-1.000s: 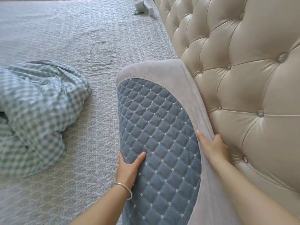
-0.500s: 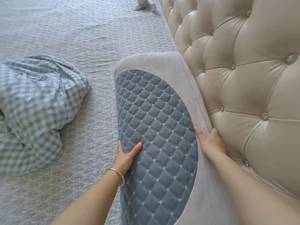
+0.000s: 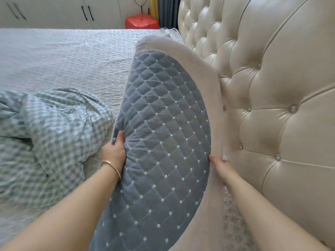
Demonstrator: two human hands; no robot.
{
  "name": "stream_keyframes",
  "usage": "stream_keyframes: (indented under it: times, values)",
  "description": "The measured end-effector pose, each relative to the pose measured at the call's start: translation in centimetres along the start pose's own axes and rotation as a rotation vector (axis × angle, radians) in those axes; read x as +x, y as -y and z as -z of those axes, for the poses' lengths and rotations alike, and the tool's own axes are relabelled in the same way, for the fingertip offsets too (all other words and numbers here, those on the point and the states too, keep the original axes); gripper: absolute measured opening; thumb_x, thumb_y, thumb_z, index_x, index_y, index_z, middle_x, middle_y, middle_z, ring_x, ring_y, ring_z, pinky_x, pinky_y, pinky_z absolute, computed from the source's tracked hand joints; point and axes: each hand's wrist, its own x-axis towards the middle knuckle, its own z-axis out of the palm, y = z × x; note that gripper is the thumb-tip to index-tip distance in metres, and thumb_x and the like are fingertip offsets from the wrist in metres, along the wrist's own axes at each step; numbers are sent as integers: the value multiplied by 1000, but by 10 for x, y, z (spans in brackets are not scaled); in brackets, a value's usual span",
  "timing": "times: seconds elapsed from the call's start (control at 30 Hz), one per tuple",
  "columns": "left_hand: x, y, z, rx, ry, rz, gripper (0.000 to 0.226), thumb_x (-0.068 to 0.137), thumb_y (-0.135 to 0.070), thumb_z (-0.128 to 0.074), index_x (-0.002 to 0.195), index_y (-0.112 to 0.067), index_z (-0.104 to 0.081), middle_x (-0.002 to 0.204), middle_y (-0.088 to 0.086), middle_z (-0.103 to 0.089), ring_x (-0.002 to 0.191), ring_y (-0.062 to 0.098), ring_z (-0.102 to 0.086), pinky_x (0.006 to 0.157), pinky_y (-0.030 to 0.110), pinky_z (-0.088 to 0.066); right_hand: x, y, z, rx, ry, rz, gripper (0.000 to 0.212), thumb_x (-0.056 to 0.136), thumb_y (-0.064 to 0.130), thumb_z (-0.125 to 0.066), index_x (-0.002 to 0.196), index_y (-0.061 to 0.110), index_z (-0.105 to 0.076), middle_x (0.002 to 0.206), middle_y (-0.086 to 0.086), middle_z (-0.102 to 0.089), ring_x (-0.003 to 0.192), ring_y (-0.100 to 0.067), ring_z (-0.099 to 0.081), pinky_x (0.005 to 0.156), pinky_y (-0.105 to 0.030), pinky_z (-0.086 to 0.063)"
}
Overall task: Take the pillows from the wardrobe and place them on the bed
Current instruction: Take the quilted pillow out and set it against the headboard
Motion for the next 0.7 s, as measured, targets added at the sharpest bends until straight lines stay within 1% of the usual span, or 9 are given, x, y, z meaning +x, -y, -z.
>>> stream_keyframes:
  times: [0.07,0.2,0.3,0.4,0.5,0.53,0.6,0.63,0.7]
  values:
    - [-1,-46,14,17,-25,-146,44,92,-44,-53,64,-11,-49,59,5,-49,56,19,-45,52,28,-37,-29,47,4,-108,-110,185,70,81,43,-61,139,11,-37,135,-11,-48,119,-32,-50,97,-37,-42]
    - [-5,-118,54,133,-105,-387,52,88,-54,-54,62,-9,-53,59,9,-57,63,28,-54,62,37,-45,-112,166,19,-330,-451,910,64,86,43,-60,140,21,-34,147,-6,-34,132,-25,-36,106,-40,-34]
    - [-17,-168,87,395,-181,-578,56,89,-55,-49,67,-4,-54,61,9,-55,68,30,-52,65,38,-41,-161,235,28,-503,-543,1291,69,84,48,-58,143,26,-31,154,-5,-23,140,-24,-24,112,-41,-25]
    - [-32,-211,118,678,-234,-836,52,89,-55,-44,59,-14,-41,56,1,-43,63,26,-47,60,33,-34,-195,276,28,-697,-618,1566,77,81,58,-55,145,24,-31,155,-8,-26,142,-29,-23,114,-45,-19]
    - [-43,-245,145,913,-172,-1047,50,88,-60,-36,61,-18,-39,58,-7,-38,62,23,-46,58,31,-31,-213,291,21,-939,-491,1567,82,82,66,-44,148,24,-21,157,-3,-20,146,-25,-11,117,-46,0]
    - [-47,-257,151,975,-122,-1086,50,88,-60,-35,60,-19,-36,59,-10,-37,63,22,-46,59,30,-30,-216,291,18,-959,-446,1523,80,82,69,-41,146,23,-27,154,-3,-28,144,-24,-17,117,-46,0]
    - [-54,-278,160,1099,-3,-1108,50,89,-61,-35,59,-22,-33,61,-13,-37,68,19,-45,62,31,-32,-222,283,11,-831,-425,1492,72,79,71,-39,125,17,-53,127,-7,-59,123,-28,-49,111,-43,-21]
    - [-59,-284,160,1152,61,-1119,49,89,-62,-34,59,-22,-34,63,-14,-38,70,19,-46,64,31,-33,-223,276,8,-748,-457,1498,66,80,70,-42,108,13,-61,106,-9,-67,102,-30,-60,97,-40,-35]
    - [-66,-289,154,1290,185,-1147,49,88,-65,-31,62,-24,-38,69,-14,-44,76,17,-50,66,31,-36,-222,256,1,-714,-456,1444,56,84,63,-44,86,9,-59,80,-11,-67,76,-32,-62,69,-34,-38]
